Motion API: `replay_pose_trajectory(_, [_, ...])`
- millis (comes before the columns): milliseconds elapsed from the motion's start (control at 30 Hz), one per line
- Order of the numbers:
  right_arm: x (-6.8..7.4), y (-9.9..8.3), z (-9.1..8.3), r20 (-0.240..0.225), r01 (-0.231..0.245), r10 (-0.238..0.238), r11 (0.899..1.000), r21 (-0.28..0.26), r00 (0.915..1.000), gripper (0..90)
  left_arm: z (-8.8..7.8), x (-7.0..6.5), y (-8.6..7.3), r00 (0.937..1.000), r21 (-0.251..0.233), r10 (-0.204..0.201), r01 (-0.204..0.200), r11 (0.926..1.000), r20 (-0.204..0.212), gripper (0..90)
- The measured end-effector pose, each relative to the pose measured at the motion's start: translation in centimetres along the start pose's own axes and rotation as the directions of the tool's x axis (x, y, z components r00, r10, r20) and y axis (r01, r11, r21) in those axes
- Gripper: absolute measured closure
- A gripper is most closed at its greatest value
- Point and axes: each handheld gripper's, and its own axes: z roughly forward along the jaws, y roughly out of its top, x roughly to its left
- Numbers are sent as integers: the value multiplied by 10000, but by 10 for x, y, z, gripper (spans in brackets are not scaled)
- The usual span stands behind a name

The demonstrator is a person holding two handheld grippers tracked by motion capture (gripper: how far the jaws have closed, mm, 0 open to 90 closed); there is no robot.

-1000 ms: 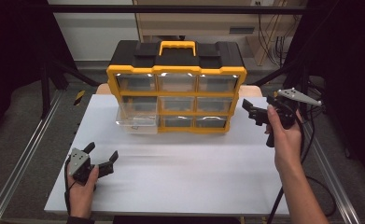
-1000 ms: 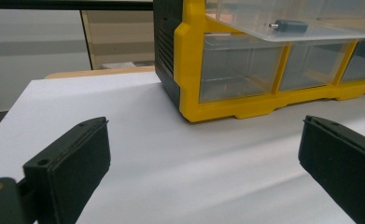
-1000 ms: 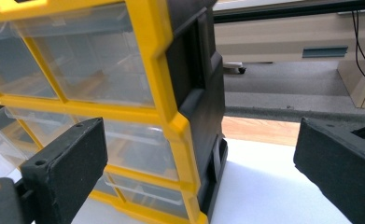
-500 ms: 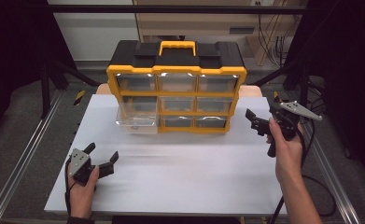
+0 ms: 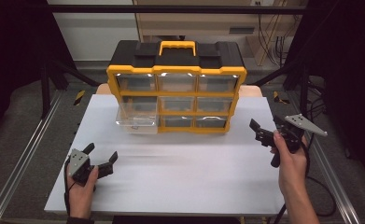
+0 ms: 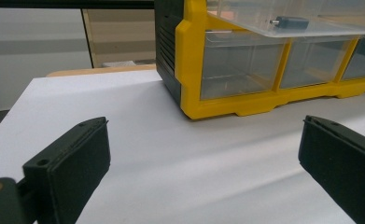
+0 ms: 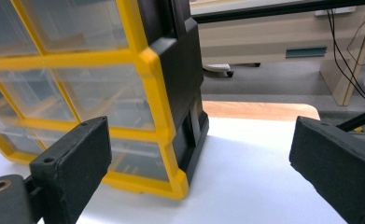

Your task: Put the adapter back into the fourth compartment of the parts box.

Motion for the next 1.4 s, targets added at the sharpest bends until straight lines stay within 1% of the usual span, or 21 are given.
replay_pose_trajectory(133, [2, -8, -1, 111, 101, -102, 9999, 37, 9999, 52, 0, -1, 0, 10000, -10, -14, 14, 10000, 31, 18])
replay_pose_trajectory(300, [5, -20, -1, 135, 346, -350, 9990, 288, 9993, 50, -1, 0, 0, 10000, 4, -38, 38, 10000, 15, 18])
replay_pose_trajectory(533, [6, -37, -2, 142, 340, -346, 9985, 424, 9993, 51, -1, 0, 0, 10000, -44, -90, 90, 9999, 13, 18])
replay_pose_trajectory(600, [6, -41, -2, 147, 318, -324, 9986, 425, 9994, 51, -1, 0, 1, 9999, 92, -88, 87, 9999, 77, 19])
replay_pose_trajectory(667, [6, -46, -3, 138, 250, -257, 9986, 456, 9996, 51, -1, 0, 1, 9998, 109, -123, 122, 9999, 123, 20])
replay_pose_trajectory(700, [6, -47, -4, 115, 296, -301, 9985, 464, 9995, 51, -1, 0, 2, 9998, 105, -132, 131, 9999, 124, 20])
replay_pose_trajectory(900, [6, -61, -5, 164, 216, -222, 9990, 382, 9996, 51, -2, -1, 2, 9996, 80, -190, 188, 9998, 208, 19])
replay_pose_trajectory(1067, [9, -73, -4, 90, 152, -156, 9991, 391, 9998, 50, -3, -2, 3, 9993, 76, -249, 247, 9997, 295, 20])
replay_pose_trajectory(1167, [11, -78, -3, 48, 124, -126, 9992, 371, 9999, 49, -4, -3, 4, 9986, 102, -312, 308, 9995, 416, 20])
replay_pose_trajectory(1333, [14, -84, -1, -14, 242, -242, 9994, 256, 9997, 49, -4, -5, 6, 9956, 17, -679, 679, 9977, 644, 22])
replay_pose_trajectory(1367, [15, -85, -1, -30, 300, -300, 9993, 243, 9995, 49, -4, -6, 7, 9956, 30, -634, 634, 9980, 686, 22])
replay_pose_trajectory(1400, [17, -86, -1, -93, 251, -250, 9995, 177, 9996, 49, -4, -7, 8, 9954, 51, -609, 607, 9981, 737, 22])
